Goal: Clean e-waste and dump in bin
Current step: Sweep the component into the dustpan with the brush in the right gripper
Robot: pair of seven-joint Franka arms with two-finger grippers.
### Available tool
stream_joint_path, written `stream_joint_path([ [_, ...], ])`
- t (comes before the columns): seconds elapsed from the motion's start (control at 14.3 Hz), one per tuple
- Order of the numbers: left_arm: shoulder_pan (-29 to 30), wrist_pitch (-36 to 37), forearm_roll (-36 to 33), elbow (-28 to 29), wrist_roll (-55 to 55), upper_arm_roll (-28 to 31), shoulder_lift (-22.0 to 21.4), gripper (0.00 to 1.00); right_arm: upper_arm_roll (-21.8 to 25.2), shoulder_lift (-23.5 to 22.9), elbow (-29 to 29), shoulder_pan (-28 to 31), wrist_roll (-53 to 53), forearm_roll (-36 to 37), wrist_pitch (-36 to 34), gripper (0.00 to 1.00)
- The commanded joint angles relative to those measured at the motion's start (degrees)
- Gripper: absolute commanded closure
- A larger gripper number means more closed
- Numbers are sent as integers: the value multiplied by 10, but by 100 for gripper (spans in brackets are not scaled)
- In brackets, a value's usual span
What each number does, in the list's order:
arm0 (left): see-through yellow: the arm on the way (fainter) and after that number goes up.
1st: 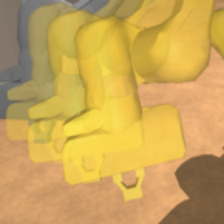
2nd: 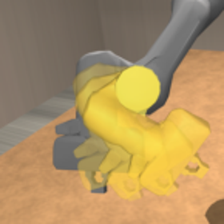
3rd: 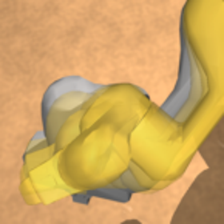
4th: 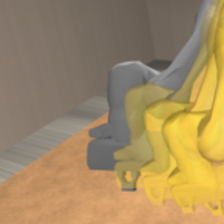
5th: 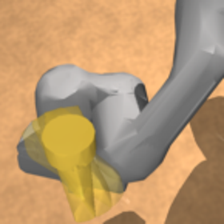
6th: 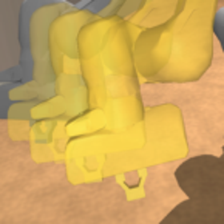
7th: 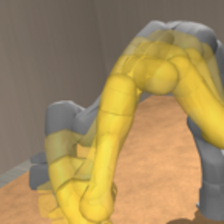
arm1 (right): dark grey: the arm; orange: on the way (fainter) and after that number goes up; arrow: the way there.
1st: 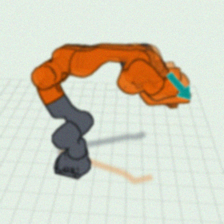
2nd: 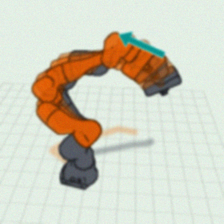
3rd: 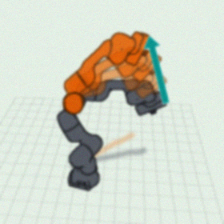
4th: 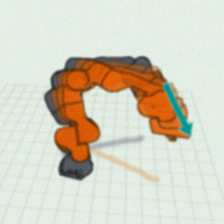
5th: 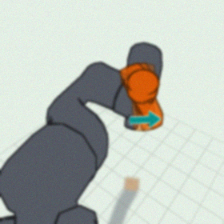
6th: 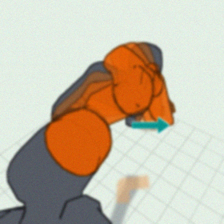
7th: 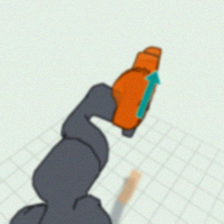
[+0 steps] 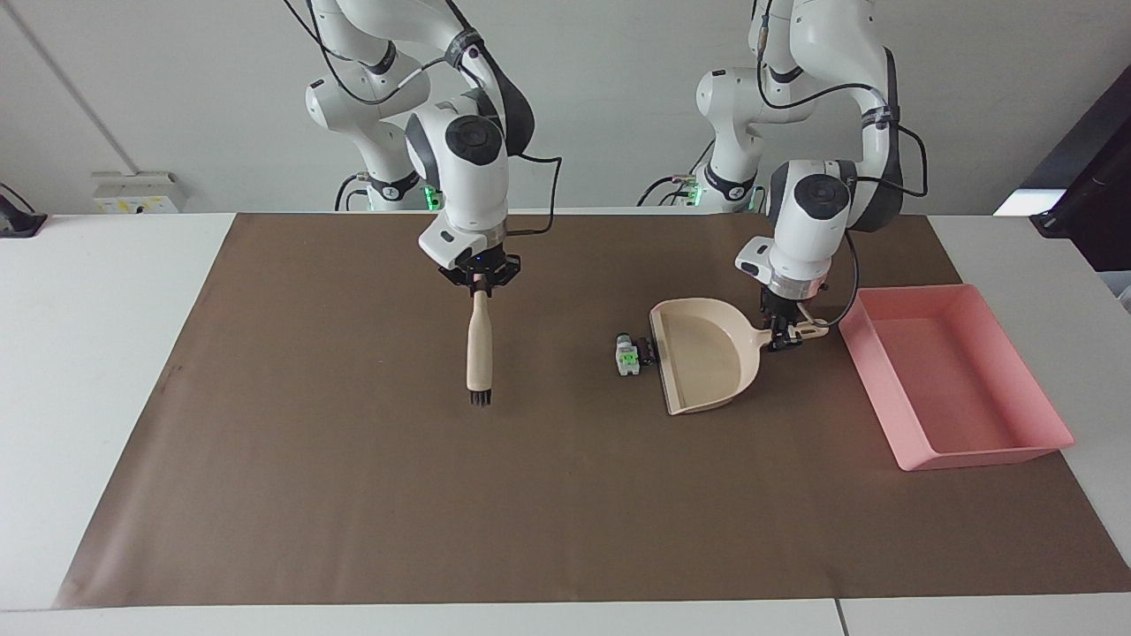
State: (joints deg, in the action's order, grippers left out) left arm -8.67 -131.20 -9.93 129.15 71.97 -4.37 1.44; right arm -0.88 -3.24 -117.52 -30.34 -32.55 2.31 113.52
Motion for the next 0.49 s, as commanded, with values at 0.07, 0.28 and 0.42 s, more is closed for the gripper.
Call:
stream_joint_path([
  [0.07, 1, 105, -12, -67, -5, 3, -4, 100, 3, -111, 137, -81, -126, 14, -64, 100],
  [0.28, -10, 118, -99, -72, -11, 2, -3, 100, 3, -147, 160, -119, -159, 13, -57, 100],
  [0.42, -28, 118, -127, -63, -25, 2, -4, 100, 2, -159, 164, -141, -181, 10, -40, 100],
])
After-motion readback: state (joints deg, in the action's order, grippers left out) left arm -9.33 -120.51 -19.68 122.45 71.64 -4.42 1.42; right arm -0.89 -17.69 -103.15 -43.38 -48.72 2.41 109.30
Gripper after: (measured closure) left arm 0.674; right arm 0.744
